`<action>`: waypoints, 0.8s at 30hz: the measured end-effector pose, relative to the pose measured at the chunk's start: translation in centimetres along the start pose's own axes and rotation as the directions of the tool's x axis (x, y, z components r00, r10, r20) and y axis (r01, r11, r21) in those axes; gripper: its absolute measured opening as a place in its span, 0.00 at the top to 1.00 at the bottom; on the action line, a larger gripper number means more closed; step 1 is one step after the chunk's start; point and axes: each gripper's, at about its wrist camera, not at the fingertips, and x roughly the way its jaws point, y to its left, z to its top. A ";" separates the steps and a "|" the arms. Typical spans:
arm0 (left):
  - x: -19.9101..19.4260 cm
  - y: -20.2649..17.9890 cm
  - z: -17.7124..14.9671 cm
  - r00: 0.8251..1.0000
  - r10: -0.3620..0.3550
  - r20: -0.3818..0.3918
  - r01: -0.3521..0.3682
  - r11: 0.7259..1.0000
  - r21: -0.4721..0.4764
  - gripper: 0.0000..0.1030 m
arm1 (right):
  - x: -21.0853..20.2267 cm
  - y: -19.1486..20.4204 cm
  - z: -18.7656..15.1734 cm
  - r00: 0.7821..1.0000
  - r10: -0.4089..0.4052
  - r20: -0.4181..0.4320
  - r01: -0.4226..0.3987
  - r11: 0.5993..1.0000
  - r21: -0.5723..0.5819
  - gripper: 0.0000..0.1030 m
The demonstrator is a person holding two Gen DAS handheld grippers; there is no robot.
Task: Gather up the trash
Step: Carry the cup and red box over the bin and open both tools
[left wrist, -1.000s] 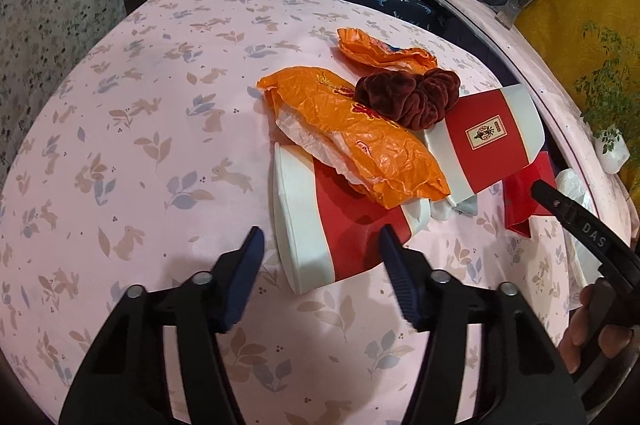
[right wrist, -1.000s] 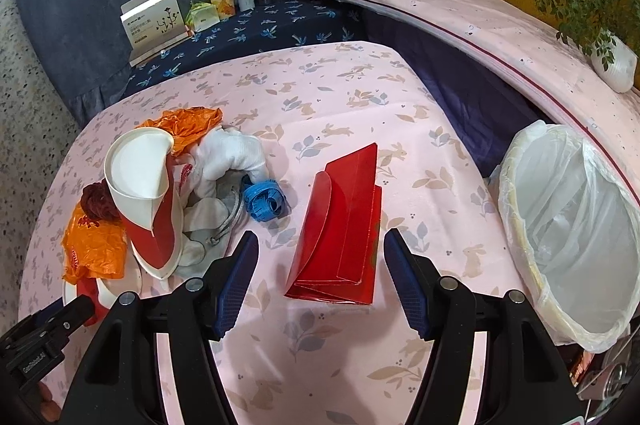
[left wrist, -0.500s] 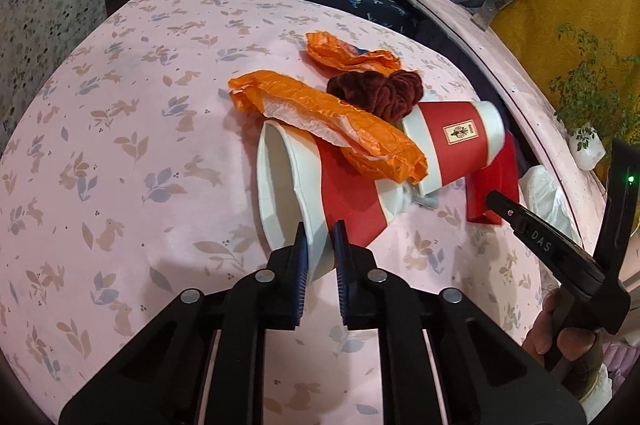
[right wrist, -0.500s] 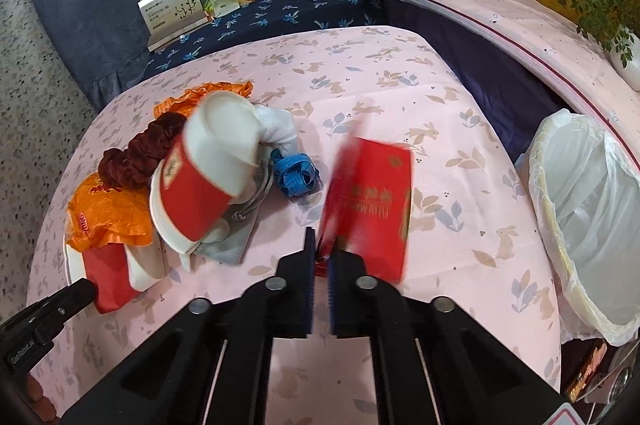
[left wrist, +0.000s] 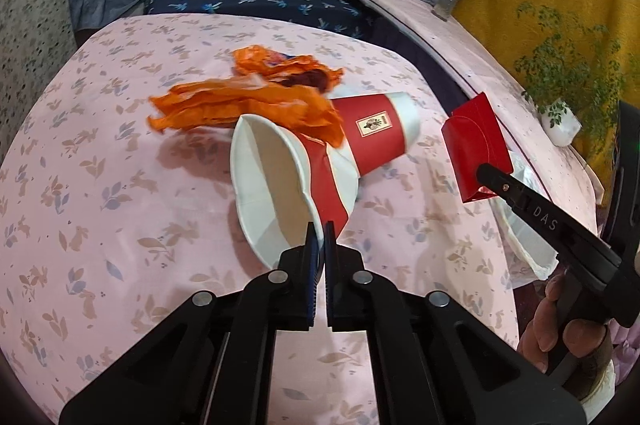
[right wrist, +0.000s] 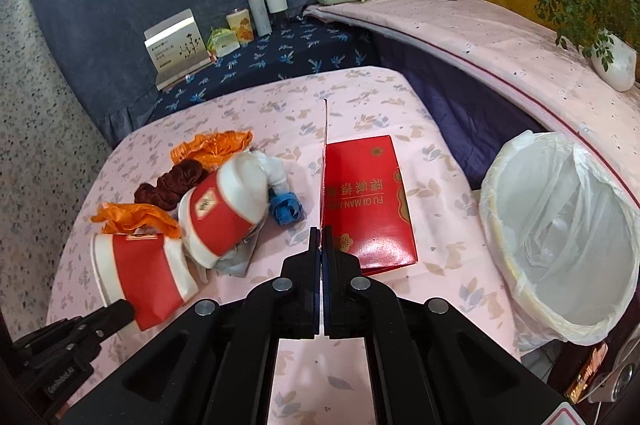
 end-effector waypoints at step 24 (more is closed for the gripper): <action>3.1 -16.0 1.7 0.993 -0.122 -0.007 0.120 0.960 0.253 0.98 | -5.6 -11.1 -1.1 0.993 -0.086 0.082 0.071 0.983 0.169 0.99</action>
